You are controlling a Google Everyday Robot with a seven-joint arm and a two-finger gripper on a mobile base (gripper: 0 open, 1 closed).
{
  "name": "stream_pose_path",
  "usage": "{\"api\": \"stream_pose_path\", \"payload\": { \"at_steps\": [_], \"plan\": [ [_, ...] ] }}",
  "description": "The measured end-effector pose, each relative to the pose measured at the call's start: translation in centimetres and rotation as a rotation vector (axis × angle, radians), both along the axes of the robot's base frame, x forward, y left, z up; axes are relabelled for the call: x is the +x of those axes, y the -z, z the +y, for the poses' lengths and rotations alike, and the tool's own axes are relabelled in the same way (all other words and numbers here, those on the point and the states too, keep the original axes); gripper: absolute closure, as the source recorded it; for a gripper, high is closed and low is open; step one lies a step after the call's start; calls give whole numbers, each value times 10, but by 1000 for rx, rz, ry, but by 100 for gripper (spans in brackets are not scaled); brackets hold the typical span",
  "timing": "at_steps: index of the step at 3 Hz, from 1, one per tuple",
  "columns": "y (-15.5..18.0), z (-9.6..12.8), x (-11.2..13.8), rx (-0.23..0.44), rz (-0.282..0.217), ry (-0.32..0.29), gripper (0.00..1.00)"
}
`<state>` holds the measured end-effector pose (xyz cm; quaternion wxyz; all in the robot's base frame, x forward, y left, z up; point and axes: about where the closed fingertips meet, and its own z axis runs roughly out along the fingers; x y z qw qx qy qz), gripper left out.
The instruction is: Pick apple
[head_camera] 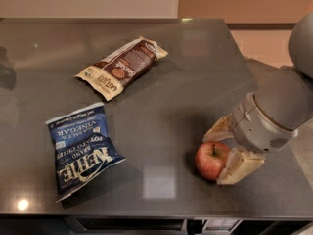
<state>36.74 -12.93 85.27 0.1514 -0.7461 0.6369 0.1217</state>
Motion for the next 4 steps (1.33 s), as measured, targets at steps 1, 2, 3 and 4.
{"api": "stream_pose_path", "payload": {
  "at_steps": [1, 2, 3, 4],
  "plan": [
    [-16, 3, 5, -4, -3, 6, 80],
    [-46, 10, 11, -1, -3, 6, 100],
    [-102, 23, 29, 41, -29, 1, 100],
    [-102, 23, 29, 42, -30, 1, 100]
  ]
}}
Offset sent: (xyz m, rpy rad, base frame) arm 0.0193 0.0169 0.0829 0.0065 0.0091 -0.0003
